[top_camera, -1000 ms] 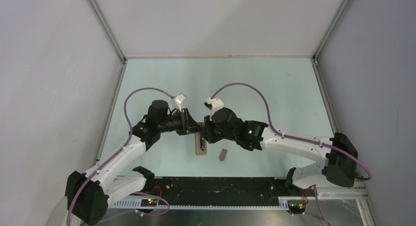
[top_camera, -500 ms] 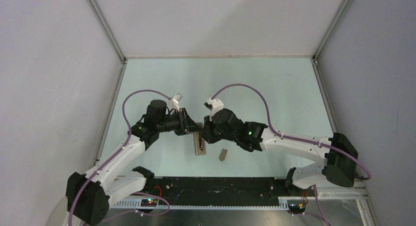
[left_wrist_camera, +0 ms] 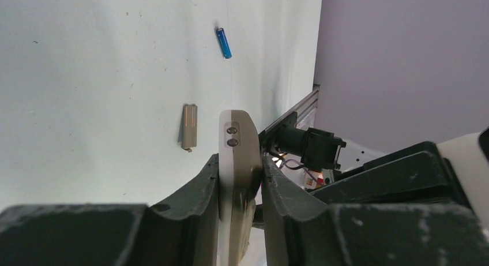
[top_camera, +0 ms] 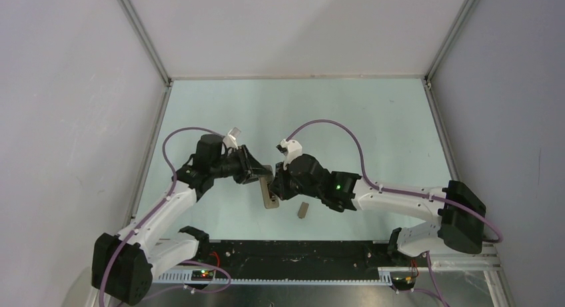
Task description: Load the batteries into the remote control
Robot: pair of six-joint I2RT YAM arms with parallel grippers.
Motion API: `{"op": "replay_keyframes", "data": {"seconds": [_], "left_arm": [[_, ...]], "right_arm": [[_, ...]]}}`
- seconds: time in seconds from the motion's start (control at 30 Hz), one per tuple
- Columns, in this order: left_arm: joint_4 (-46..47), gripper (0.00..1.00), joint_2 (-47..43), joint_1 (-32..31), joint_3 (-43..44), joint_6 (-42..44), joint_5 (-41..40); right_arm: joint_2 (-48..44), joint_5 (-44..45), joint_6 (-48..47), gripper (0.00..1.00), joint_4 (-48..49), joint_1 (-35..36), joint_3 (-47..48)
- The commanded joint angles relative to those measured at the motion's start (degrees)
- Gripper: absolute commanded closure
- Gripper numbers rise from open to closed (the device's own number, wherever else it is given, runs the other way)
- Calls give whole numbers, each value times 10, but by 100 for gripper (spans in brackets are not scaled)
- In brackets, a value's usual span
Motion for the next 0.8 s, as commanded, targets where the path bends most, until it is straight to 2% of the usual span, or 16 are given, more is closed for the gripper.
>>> {"op": "replay_keyframes", "data": {"seconds": [0.0,0.43,0.63,0.77], "left_arm": [[73,100,-14,3,45,-78,60],[70,100,-14,10,49,-59,65],[59,100,-5,10,36,-33,62],[54,100,-1,10,32,-21,62]], "right_arm": [[7,-21,8,96,-8,14,-19],[-35,-42,16,94,34,2,-27],[-77,-85,28,72,37,-14,-4],[-92,-86,31,67,32,-25,4]]}}
